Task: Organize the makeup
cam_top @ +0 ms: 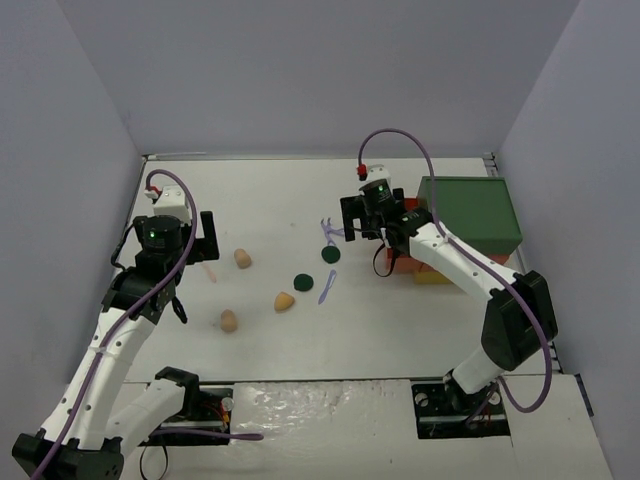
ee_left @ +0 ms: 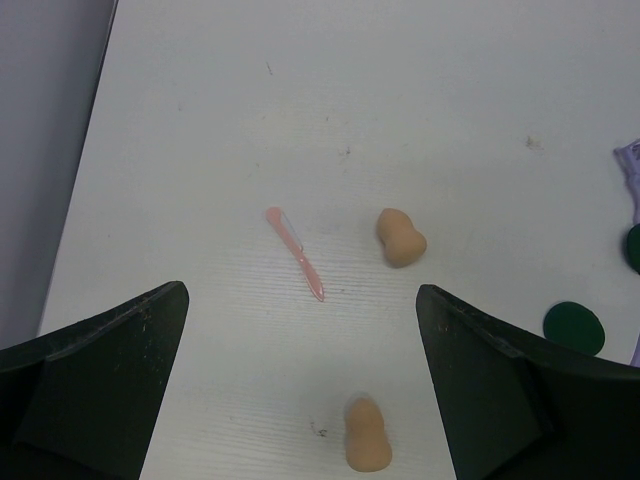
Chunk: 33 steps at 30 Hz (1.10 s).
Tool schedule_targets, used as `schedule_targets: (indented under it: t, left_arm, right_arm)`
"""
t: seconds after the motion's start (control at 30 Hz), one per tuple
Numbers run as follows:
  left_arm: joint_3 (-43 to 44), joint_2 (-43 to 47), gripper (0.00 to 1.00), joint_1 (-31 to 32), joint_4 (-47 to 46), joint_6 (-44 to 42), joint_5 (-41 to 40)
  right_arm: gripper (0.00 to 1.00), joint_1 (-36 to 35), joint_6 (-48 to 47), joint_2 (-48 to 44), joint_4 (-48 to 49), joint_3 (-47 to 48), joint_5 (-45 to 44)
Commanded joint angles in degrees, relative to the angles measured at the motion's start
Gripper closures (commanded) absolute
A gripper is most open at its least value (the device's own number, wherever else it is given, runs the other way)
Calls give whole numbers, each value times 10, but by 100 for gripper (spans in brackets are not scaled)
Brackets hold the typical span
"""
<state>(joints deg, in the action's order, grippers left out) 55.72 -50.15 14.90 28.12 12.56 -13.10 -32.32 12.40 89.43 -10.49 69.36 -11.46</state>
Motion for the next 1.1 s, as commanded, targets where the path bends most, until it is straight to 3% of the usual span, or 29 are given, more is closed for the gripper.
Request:
schedule_targets:
  t: [0.0,0.27,0.53,0.7,0.93,1.07]
  left_arm:
    - [17,5,3,-7,-25,5,-6]
    - [12,22,3,-7,-16,-1,-28]
    - [0,47,3,-7,-16,-1,-48]
    - [1,48,3,-8,-14,-1,-51]
    - [2,45,3,-11,-13,0,-50]
    - [3,41,3,-14,-12,2,-47]
  right_arm:
    - [0,-60,-42,-85,20,36,-26]
    - [0,-138,-85,-70,30,31,84]
    - [0,-238,-119,59,123,22,148]
    - [2,-257,-142,144,147,45,156]
    - [9,-269,-147,203,159,50,174]
    - [23,-270,-143,215,169,34,177]
